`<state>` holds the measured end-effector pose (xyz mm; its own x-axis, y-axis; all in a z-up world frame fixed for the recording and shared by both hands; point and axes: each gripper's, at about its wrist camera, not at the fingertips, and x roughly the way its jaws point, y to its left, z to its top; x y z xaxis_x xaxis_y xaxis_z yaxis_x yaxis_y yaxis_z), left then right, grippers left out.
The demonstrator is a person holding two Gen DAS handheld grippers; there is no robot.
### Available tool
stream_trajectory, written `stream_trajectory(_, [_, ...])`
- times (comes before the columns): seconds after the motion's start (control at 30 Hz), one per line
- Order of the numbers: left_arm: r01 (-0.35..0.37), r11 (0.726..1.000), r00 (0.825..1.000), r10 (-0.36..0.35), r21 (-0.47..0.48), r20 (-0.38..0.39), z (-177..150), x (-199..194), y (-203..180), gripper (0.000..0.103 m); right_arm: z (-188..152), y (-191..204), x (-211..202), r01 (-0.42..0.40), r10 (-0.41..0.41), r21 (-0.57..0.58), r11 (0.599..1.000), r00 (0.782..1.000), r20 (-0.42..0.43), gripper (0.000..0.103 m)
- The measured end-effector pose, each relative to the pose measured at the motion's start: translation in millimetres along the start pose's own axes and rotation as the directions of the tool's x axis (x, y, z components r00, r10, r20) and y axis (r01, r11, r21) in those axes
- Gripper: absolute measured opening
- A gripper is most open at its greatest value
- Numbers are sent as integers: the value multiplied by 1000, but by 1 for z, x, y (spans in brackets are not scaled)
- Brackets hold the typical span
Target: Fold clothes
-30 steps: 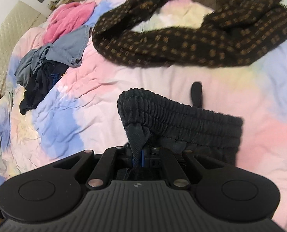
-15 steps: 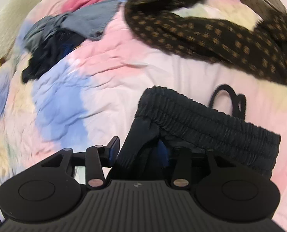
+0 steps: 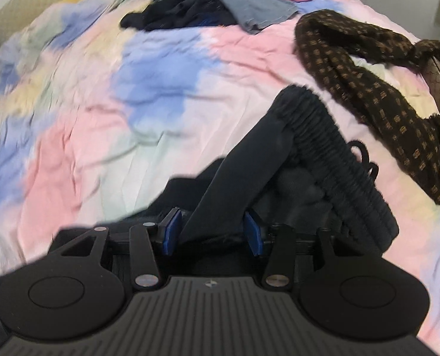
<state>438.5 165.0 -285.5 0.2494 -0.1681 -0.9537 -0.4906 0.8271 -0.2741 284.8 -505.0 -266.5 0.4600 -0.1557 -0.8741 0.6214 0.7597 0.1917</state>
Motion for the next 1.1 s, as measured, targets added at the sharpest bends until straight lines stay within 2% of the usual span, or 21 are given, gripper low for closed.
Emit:
stream_trajectory(0.13, [-13,999,999,15,52,-37,-29,0,-21,51,-14,-7,-8,-26,26,24,999,1000,-5,52])
stream_trajectory(0.27, [-87,988,995,93,131,-44,-55,-2,-42,55,-22,-34,-14,-67,66,94,993,998,6,67])
stream_trajectory(0.37, [-87,985,994,97,150,-60,-72,-5,-56,56,-26,-57,-19,-82,79,138,987,997,26,75])
stream_trajectory(0.5, [-94,975,992,108,201,-60,-95,-11,-81,57,-34,-87,-32,-120,110,171,978,992,69,78])
stream_trajectory(0.63, [-54,963,994,77,265,-75,-126,-11,-118,57,-42,-121,-39,-158,140,210,965,985,98,79])
stream_trajectory(0.73, [-8,952,995,37,307,-91,-150,-8,-150,58,-49,-149,-30,-132,115,266,955,990,79,80])
stream_trajectory(0.83, [36,927,994,5,373,-108,-176,0,-193,61,-59,-175,-17,-154,135,371,916,988,75,83])
stream_trajectory(0.93, [56,881,992,6,470,-128,-202,14,-239,62,-68,-194,-1,-159,145,468,869,987,67,85])
stream_trajectory(1.03, [72,832,994,-17,551,-105,-228,15,-282,61,-76,-210,14,-170,163,547,820,985,61,85])
stream_trajectory(1.1, [101,814,993,-44,572,-113,-239,16,-304,61,-79,-217,23,-184,181,572,800,981,62,85])
